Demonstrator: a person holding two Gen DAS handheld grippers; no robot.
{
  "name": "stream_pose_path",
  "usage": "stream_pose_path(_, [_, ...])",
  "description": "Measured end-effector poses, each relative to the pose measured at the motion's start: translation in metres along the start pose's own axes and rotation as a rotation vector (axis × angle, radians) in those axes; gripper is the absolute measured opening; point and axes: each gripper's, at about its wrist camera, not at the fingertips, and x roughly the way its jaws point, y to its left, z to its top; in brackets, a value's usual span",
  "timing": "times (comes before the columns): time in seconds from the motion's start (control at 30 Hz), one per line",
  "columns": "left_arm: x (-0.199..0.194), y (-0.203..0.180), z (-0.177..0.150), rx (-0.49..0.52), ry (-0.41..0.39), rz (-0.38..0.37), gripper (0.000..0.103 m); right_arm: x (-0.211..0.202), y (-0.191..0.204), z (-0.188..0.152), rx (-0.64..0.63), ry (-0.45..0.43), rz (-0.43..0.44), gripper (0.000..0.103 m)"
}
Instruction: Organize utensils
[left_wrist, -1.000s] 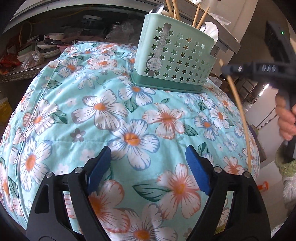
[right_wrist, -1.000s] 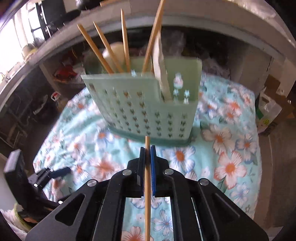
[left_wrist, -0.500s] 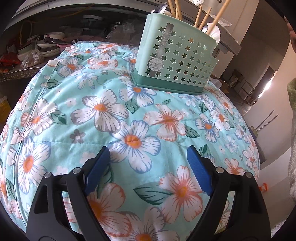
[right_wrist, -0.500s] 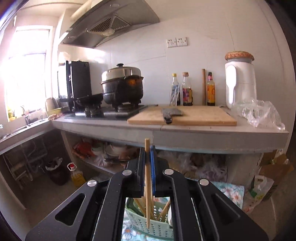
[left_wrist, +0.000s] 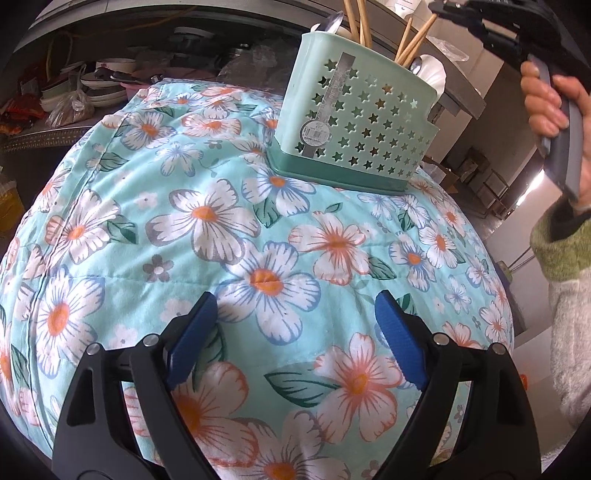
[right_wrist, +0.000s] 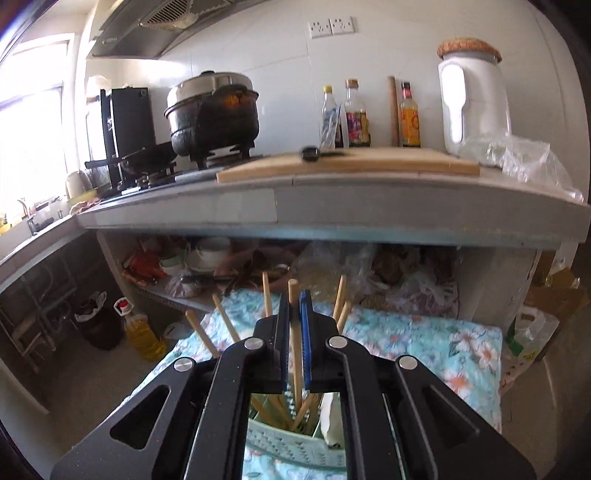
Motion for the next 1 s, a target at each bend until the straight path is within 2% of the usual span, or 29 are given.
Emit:
stream_pose_path(0.07, [-0.002, 0.000, 0.001, -0.010, -0.001, 0.010, 0.084, -0.005, -0.002, -0.012, -0.007, 0.007, -0.016, 0.008])
stream_pose_path(0.1, [-0.003, -0.001, 0.001, -0.014, -0.001, 0.016, 0.084, -0.011, -0.005, -0.017, 0.002, -0.001, -0.024, 0.017])
stream_pose_path(0.13, [-0.005, -0.002, 0.002, -0.017, -0.002, 0.022, 0.084, -0.018, -0.008, -0.021, 0.015, -0.013, -0.023, 0.032])
stream_pose_path(0.2, [-0.010, -0.005, 0.005, -0.022, -0.015, 0.034, 0.087, -0.039, -0.016, -0.030, 0.050, -0.054, -0.010, 0.042])
stream_pose_path(0.37, [-0.028, -0.017, 0.019, -0.012, -0.089, 0.099, 0.091, -0.077, -0.032, -0.064, 0.124, -0.084, -0.011, 0.055])
stream_pose_path(0.47, [-0.041, -0.025, 0.033, -0.001, -0.152, 0.152, 0.095, -0.082, -0.032, -0.095, 0.133, -0.029, -0.054, 0.062])
stream_pose_path(0.6, [-0.058, -0.036, 0.053, -0.008, -0.239, 0.228, 0.095, -0.072, -0.020, -0.139, 0.111, 0.094, -0.149, 0.072])
stream_pose_path(0.7, [-0.064, -0.043, 0.066, -0.006, -0.263, 0.295, 0.095, -0.068, -0.009, -0.160, 0.090, 0.142, -0.232, 0.081])
stream_pose_path(0.77, [-0.063, -0.048, 0.073, 0.015, -0.247, 0.376, 0.095, -0.068, -0.003, -0.167, 0.059, 0.146, -0.299, 0.085])
stream_pose_path(0.87, [-0.065, -0.054, 0.078, 0.024, -0.254, 0.457, 0.095, -0.071, 0.001, -0.172, 0.025, 0.126, -0.372, 0.091])
stream_pose_path(1.0, [-0.071, -0.061, 0.079, 0.009, -0.309, 0.517, 0.095, -0.070, -0.004, -0.171, 0.031, 0.126, -0.418, 0.094])
